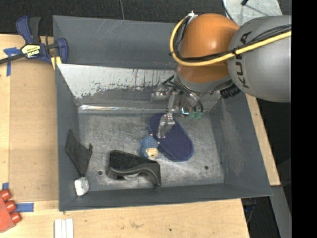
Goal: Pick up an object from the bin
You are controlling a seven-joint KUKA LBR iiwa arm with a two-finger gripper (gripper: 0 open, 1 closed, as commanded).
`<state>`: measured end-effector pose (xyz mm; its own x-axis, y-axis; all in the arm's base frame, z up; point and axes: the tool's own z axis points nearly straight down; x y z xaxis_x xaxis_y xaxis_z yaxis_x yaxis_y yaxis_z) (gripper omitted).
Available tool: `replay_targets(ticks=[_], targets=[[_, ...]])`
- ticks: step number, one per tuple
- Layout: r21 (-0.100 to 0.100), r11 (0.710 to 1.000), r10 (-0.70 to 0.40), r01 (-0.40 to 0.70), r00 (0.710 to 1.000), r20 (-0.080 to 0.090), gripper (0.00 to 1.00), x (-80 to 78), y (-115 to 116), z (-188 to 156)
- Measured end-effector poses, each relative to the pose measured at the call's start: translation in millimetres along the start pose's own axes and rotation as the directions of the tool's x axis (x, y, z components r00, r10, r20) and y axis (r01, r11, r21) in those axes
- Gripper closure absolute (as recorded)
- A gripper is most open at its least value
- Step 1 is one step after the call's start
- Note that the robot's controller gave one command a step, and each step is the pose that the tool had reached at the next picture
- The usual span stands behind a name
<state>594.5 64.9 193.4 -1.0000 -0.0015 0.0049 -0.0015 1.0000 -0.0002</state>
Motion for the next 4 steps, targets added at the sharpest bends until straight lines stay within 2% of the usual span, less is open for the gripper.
replay_targets(ticks=[1,2,3,4], targets=[[0.001,0.988,-0.156,0.156,0.988,0.012,0.00,14.4,-5.9,-31.6],[0.001,0.989,-0.147,0.147,0.989,0.001,0.00,-9.5,-29.8,49.3],[-0.002,0.998,-0.063,0.063,0.998,0.016,0.00,-13.4,-55.8,107.0],[-0.003,0.998,-0.061,0.061,0.998,0.014,1.00,-13.0,-56.4,107.7]])
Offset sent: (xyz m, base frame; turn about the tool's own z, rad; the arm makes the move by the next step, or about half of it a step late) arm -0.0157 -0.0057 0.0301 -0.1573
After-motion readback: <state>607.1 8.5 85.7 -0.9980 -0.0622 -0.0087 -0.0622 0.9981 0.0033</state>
